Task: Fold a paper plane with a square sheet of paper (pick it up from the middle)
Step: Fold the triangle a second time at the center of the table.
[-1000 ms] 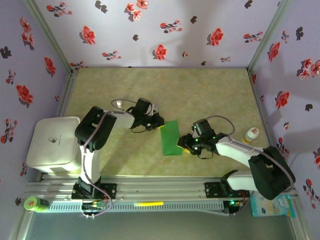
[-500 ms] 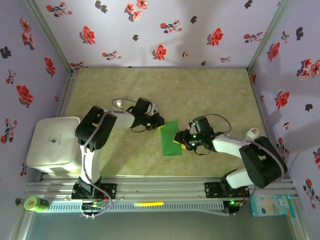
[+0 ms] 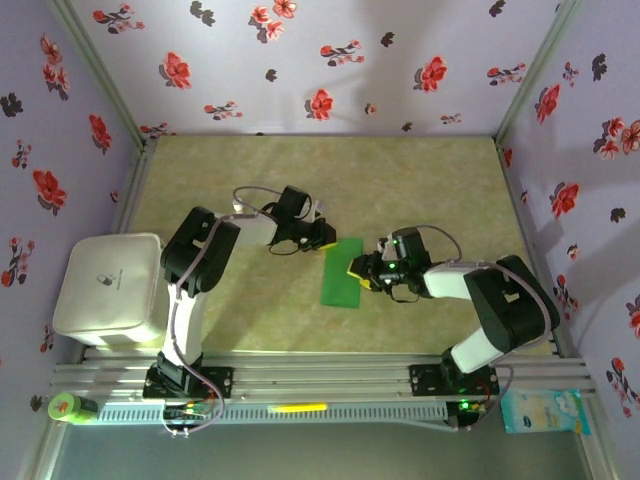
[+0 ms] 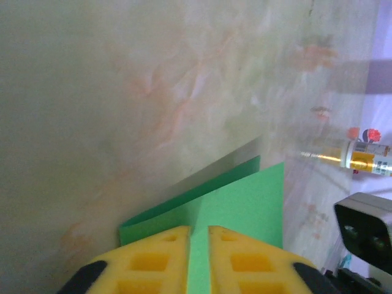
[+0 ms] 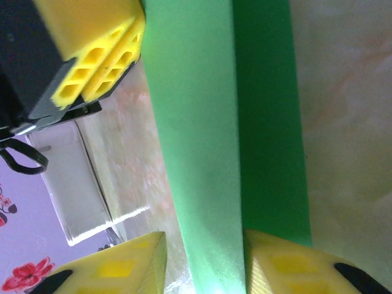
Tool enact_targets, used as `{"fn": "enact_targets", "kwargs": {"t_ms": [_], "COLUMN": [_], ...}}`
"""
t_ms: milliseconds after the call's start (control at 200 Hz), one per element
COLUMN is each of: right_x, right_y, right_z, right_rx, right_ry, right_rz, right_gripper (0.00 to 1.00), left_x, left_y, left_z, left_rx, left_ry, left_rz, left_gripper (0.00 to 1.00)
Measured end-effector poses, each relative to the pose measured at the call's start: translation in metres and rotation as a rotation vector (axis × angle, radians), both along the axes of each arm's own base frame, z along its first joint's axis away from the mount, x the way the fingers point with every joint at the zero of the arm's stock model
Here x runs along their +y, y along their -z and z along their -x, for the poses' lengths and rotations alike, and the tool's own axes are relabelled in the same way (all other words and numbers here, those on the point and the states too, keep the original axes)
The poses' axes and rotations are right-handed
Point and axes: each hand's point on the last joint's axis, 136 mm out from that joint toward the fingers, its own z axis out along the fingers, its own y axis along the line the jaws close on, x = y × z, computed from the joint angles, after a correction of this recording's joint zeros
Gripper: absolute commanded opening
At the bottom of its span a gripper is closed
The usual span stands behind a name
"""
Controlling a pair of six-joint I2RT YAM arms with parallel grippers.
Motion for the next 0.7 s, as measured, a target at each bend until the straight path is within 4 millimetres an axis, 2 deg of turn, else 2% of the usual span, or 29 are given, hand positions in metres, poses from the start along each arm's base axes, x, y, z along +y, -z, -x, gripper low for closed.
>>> {"fn": "enact_targets", "kwargs": {"t_ms": [100,175,275,380,530,600,700], "right_x": [-0.001,-0.001,0.000,0.001,0.003,0.003,0.003], "right_y": [0.001,0.001,0.002,0.000,-0.002,-0.002,-0.001], "right_z": [-0.002,-0.003,-0.004,-0.006,-0.006,-0.005,-0.002], "right_rx": [0.001,0.001,0.002,-0.006,-0.015,-0.014,-0.008], "right_ry": [0.013,0.021,0.028,0.031,0.023,0.017,0.012], "right_rz": [-0.008,-0.016,-0.025,-0.037,-0.050,-0.056,-0.058], "right_gripper": [0.22,0.20,0.22,0.27,0.25,0.24,0.23], "left_x": [-0.002,-0.001,0.002,0.008,0.015,0.017,0.019], "left_y": [-0.004,-0.009,-0.030,-0.061,-0.102,-0.108,-0.102], "left_z": [-0.002,-0.003,-0.001,0.009,0.038,0.056,0.087], "left_rx": [-0.021,-0.037,-0.088,-0.168,-0.315,-0.376,-0.441], "left_ry": [0.007,0.004,0.000,-0.001,0.026,0.046,0.098], "left_rz": [0.002,-0.003,0.001,0.007,0.009,-0.004,-0.046], "left_gripper": [0.35,0.39,0.46,0.48,0.50,0.50,0.49]}}
